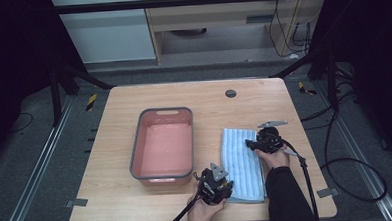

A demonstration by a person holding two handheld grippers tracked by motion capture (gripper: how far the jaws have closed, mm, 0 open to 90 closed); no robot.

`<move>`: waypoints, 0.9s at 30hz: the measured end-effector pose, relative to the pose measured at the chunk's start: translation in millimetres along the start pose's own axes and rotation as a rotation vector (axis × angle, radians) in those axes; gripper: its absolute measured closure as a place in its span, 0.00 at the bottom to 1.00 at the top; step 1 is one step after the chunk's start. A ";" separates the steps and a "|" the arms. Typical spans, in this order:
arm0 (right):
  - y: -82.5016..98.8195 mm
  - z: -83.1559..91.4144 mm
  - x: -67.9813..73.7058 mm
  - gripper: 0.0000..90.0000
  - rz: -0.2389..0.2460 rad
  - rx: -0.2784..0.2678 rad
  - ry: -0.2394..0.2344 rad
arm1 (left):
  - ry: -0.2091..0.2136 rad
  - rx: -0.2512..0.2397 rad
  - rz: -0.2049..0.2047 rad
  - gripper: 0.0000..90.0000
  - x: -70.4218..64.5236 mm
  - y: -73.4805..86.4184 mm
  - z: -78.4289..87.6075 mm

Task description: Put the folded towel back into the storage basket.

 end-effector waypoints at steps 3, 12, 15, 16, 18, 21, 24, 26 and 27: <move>1.0 0.0 2.5 0.77 -0.025 -0.011 -0.028 | -0.001 0.001 0.002 0.73 -1.3 0.0 -0.1; 1.1 1.3 6.5 0.89 -0.042 -0.015 -0.046 | -0.005 -0.003 0.019 0.87 -3.8 -1.5 -0.8; -0.3 3.8 7.0 0.89 -0.041 -0.018 -0.044 | -0.011 -0.009 0.023 0.91 -4.0 -2.1 0.0; -1.0 5.3 6.8 0.90 -0.038 -0.018 -0.044 | -0.004 -0.014 0.031 0.92 -4.2 -2.8 0.4; -4.3 9.7 7.4 0.90 -0.038 -0.027 -0.048 | 0.000 -0.026 0.031 0.92 -3.2 -4.4 2.6; -11.5 17.9 9.1 0.90 -0.028 -0.045 -0.049 | 0.011 -0.051 0.033 0.93 -2.8 -8.3 8.6; -17.0 23.3 11.6 0.90 -0.012 -0.063 -0.043 | 0.022 -0.075 0.039 0.93 -2.0 -13.6 16.2; -25.1 30.2 15.9 0.90 -0.004 -0.091 -0.042 | 0.022 -0.092 0.033 0.93 -1.1 -19.7 24.5; -27.9 32.1 17.2 0.90 0.001 -0.101 -0.040 | 0.022 -0.092 0.033 0.93 -1.1 -19.7 24.5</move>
Point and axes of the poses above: each handheld gripper's, and its own axes: z roughly backward along the jaws, y roughly out of its underside, x roughly to its left, the point moved 10 cm from there along -z, roughly forward along the jaws, and after that the axes turned 4 degrees about x, right-handed, at the moved point
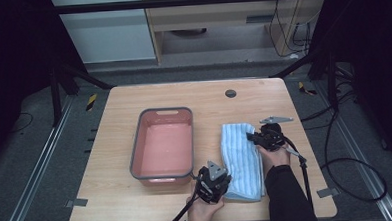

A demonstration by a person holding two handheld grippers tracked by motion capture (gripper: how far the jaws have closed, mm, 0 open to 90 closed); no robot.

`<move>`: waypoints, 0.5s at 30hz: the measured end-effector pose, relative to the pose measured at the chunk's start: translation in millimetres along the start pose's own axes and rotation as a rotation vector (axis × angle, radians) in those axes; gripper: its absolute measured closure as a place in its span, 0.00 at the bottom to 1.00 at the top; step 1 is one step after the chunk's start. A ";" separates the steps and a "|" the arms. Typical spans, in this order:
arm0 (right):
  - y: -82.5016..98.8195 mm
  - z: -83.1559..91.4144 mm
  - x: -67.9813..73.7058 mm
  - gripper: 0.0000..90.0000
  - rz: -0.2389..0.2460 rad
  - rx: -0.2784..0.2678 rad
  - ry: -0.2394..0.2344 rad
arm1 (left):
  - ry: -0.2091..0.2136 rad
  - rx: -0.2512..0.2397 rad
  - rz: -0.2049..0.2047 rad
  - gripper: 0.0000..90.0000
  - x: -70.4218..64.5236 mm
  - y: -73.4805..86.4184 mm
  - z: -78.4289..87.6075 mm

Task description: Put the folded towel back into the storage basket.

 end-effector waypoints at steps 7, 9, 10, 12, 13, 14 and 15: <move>-19.9 13.2 12.8 0.90 0.006 -0.046 0.008 | -0.018 -0.033 -0.010 0.93 3.2 -16.4 17.3; -22.6 15.7 13.8 0.90 0.010 -0.050 0.014 | -0.019 -0.035 -0.009 0.93 3.4 -18.2 19.2; -25.6 18.5 15.2 0.90 0.012 -0.056 0.015 | -0.024 -0.036 -0.013 0.93 3.6 -20.0 21.2; -34.4 27.0 17.9 0.90 0.020 -0.063 0.025 | -0.024 -0.046 -0.012 0.93 3.9 -24.5 25.3; -37.7 30.1 19.0 0.90 0.022 -0.068 0.026 | -0.028 -0.047 -0.016 0.93 4.4 -26.6 27.8; -40.9 33.2 19.6 0.90 0.026 -0.072 0.030 | -0.036 -0.053 -0.022 0.93 5.2 -29.1 30.5; -40.9 33.2 19.6 0.90 0.026 -0.072 0.030 | -0.037 -0.060 -0.021 0.93 5.8 -31.6 33.2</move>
Point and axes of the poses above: each handheld gripper's, and its own axes: z roughly backward along the jaws, y roughly out of its underside, x roughly to its left, the point moved 10 cm from there along -z, roughly forward along the jaws, and after that the axes turned 4 degrees about x, right-handed, at the moved point
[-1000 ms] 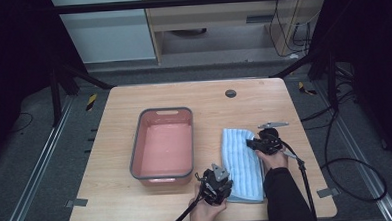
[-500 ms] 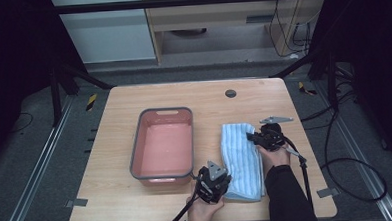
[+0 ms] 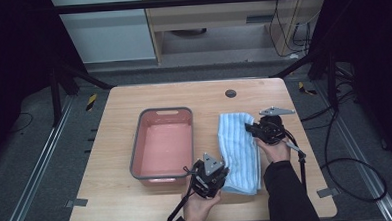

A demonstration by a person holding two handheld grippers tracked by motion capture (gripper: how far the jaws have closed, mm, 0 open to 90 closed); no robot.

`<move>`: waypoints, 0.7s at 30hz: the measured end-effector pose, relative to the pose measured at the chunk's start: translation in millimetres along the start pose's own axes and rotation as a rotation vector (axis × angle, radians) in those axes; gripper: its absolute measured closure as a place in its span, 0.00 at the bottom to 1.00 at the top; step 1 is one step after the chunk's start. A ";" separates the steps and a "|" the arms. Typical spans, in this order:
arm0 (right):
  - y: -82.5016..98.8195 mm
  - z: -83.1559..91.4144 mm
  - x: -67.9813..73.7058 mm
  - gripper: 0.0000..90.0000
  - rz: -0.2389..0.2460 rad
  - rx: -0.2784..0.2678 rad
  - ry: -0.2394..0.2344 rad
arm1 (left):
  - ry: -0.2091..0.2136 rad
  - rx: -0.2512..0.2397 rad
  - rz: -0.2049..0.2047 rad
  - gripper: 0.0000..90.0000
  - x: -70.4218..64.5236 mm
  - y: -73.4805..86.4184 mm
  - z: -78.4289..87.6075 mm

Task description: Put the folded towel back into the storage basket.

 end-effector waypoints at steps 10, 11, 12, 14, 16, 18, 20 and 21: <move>-38.4 23.6 14.9 0.90 0.038 -0.058 0.005 | -0.013 -0.040 -0.013 0.93 9.4 -20.8 24.3; -45.5 25.2 19.2 0.90 0.039 -0.065 0.005 | -0.016 -0.043 -0.014 0.93 11.3 -23.5 27.2; -48.0 25.7 20.5 0.90 0.043 -0.070 0.005 | -0.018 -0.044 -0.014 0.93 12.7 -25.1 29.1; -50.9 26.1 22.0 0.90 0.045 -0.073 0.009 | -0.026 -0.048 -0.018 0.93 16.6 -29.2 34.2; -59.3 27.5 28.1 0.90 0.052 -0.087 0.010 | -0.030 -0.050 -0.021 0.93 20.4 -32.3 39.4; -62.1 27.9 30.2 0.90 0.056 -0.092 0.010 | -0.036 -0.058 -0.022 0.93 24.1 -34.9 44.4; -69.8 27.7 37.5 0.90 0.059 -0.099 0.003 | -0.040 -0.061 -0.024 0.93 27.6 -36.7 49.3; -69.8 27.7 37.5 0.90 0.059 -0.099 0.003 | -0.041 -0.064 -0.023 0.93 29.4 -37.7 51.8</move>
Point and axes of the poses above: each handheld gripper's, and its own axes: z roughly backward along the jaws, y roughly out of its underside, x roughly to its left, the point moved 10 cm from there along -z, roughly forward along the jaws, and after that the axes turned 4 degrees about x, right-handed, at the moved point
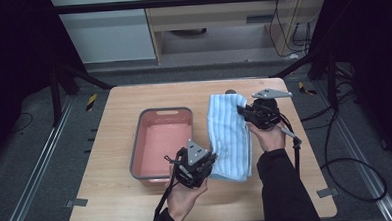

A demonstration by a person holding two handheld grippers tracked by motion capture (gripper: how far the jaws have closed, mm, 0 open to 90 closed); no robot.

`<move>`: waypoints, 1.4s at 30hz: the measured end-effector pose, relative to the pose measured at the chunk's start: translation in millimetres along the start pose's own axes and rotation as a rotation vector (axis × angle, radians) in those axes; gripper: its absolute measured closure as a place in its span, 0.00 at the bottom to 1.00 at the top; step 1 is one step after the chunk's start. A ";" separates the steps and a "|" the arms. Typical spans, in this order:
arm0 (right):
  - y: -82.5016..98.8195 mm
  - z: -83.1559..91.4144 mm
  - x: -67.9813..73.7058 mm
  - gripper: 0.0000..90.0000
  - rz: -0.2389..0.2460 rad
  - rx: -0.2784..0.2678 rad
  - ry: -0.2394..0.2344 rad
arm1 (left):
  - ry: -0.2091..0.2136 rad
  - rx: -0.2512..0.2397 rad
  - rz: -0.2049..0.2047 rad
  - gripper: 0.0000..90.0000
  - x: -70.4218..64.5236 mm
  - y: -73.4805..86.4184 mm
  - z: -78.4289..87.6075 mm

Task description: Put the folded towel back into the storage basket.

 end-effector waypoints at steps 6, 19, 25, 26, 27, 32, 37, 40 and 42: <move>-18.1 -5.3 18.4 0.90 0.013 -0.020 -0.017 | -0.002 -0.026 0.027 0.93 16.1 -5.4 16.2; -43.8 -26.6 54.1 0.90 0.027 -0.044 -0.033 | -0.052 -0.054 0.044 0.93 52.6 -9.7 46.4; -54.0 -37.2 69.7 0.90 0.030 -0.051 -0.048 | -0.080 -0.052 0.049 0.93 70.0 -6.9 56.2; -54.0 -37.2 69.7 0.90 0.030 -0.051 -0.048 | -0.083 -0.053 0.050 0.93 72.6 -6.4 57.9; -55.7 -42.0 74.1 0.90 0.032 -0.051 -0.054 | -0.087 -0.051 0.048 0.93 75.6 -5.6 60.0; -60.4 -53.7 86.6 0.90 0.035 -0.049 -0.069 | -0.110 -0.047 0.059 0.93 91.0 -1.1 67.9; -64.1 -61.0 96.6 0.90 0.041 -0.052 -0.081 | -0.133 -0.050 0.079 0.93 106.1 2.8 77.7; -66.5 -65.5 102.6 0.90 0.041 -0.057 -0.086 | -0.141 -0.054 0.084 0.93 112.1 4.4 82.2; -67.8 -68.9 106.9 0.90 0.043 -0.062 -0.087 | -0.145 -0.057 0.083 0.93 115.1 5.1 84.0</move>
Point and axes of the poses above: each handheld gripper's, and its own axes: z roughly backward along the jaws, y roughly out of its underside, x roughly to its left, the point moved 10 cm from there along -z, roughly forward along the jaws, and after that the axes turned 4 degrees about x, right-handed, at the moved point
